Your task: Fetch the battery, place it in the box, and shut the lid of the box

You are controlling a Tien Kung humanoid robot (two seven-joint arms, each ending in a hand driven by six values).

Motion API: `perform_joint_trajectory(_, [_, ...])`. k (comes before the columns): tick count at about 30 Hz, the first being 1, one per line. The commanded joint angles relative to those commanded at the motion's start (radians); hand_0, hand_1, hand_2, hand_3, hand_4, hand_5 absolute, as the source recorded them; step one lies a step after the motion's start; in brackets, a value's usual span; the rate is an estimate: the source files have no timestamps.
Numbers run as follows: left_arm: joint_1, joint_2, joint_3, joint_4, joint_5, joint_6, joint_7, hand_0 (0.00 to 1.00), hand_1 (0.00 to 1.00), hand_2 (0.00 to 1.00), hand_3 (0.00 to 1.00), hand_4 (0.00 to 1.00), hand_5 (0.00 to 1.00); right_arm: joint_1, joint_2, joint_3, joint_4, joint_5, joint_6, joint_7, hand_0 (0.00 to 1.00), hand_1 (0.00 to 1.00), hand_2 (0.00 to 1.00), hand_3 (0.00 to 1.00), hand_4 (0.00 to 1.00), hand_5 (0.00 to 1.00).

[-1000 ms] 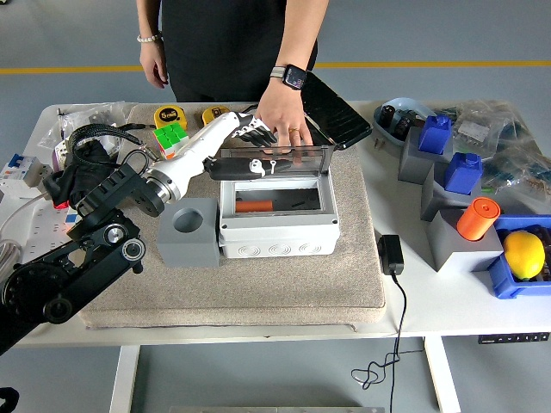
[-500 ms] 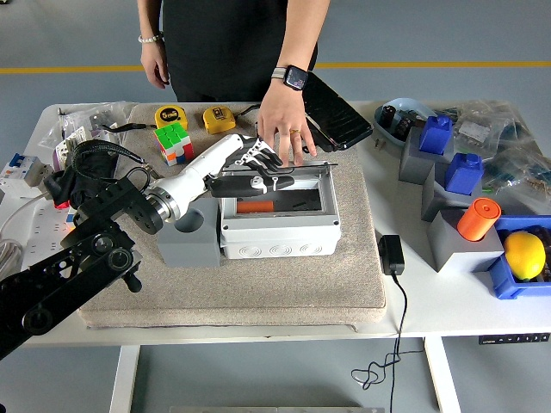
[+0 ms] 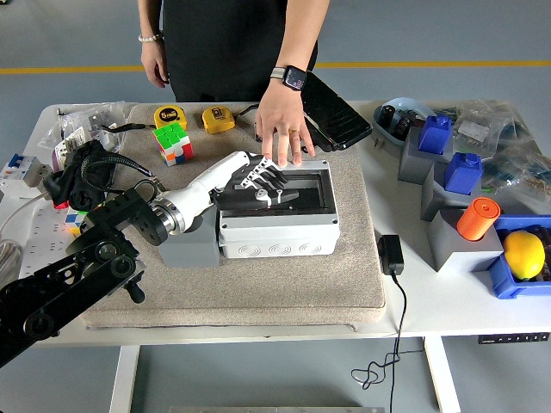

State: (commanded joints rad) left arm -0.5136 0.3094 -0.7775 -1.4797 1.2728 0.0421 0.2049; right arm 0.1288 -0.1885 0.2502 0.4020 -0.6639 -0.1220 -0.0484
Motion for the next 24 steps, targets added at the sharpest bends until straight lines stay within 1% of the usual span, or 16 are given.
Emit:
perform_joint_trajectory(2, [0.002,0.002,-0.002,0.003,-0.013,-0.002,-0.001,0.417,0.55,0.575,0.565,0.998,0.625,0.001,0.001,-0.001,0.0,0.0,0.0,0.0,0.6,0.585,0.571,0.519,0.925,0.442])
perform_joint_trajectory(4, [0.009,0.003,-0.009,0.006,-0.031,0.008,-0.013,0.415,0.549,0.576,0.568,0.998,0.622,0.0,0.001,0.0,0.0,0.0,0.0,0.0,0.6,0.586,0.571,0.52,0.925,0.442])
perform_joint_trajectory(6, [0.016,0.004,-0.021,0.01,-0.059,0.028,-0.034,0.415,0.549,0.576,0.568,0.998,0.622,0.0,0.001,0.0,-0.001,0.0,0.0,0.0,0.6,0.586,0.571,0.52,0.925,0.442])
perform_joint_trajectory(10, [0.036,0.001,-0.062,0.029,-0.12,0.091,-0.094,0.424,0.556,0.575,0.57,0.998,0.62,-0.002,0.001,-0.004,-0.005,0.004,0.0,-0.001,0.6,0.586,0.571,0.519,0.925,0.442])
perform_joint_trajectory(11, [0.044,0.002,-0.079,0.033,-0.126,0.11,-0.113,0.424,0.556,0.575,0.57,0.998,0.62,-0.002,0.001,-0.008,-0.008,0.007,0.0,-0.001,0.6,0.586,0.571,0.519,0.925,0.442])
perform_joint_trajectory(14, [0.065,0.008,-0.127,0.036,-0.115,0.145,-0.15,0.424,0.556,0.575,0.57,0.998,0.62,-0.001,0.001,-0.015,-0.015,0.015,0.001,-0.002,0.6,0.586,0.571,0.519,0.925,0.442])
perform_joint_trajectory(15, [0.074,0.012,-0.149,0.035,-0.103,0.155,-0.161,0.448,0.559,0.578,0.569,0.998,0.612,0.0,0.0,-0.016,-0.016,0.017,0.001,-0.002,0.6,0.587,0.571,0.519,0.925,0.441])
perform_joint_trajectory(19, [0.107,0.031,-0.232,0.026,-0.093,0.171,-0.186,0.448,0.559,0.578,0.569,0.998,0.612,0.004,-0.002,-0.013,-0.019,0.02,0.001,-0.002,0.6,0.587,0.571,0.519,0.925,0.441])
perform_joint_trajectory(24, [0.136,0.051,-0.341,0.023,-0.08,0.187,-0.215,0.442,0.554,0.573,0.569,0.998,0.612,0.008,-0.003,-0.017,-0.024,0.026,0.001,-0.003,0.6,0.586,0.571,0.519,0.925,0.443])
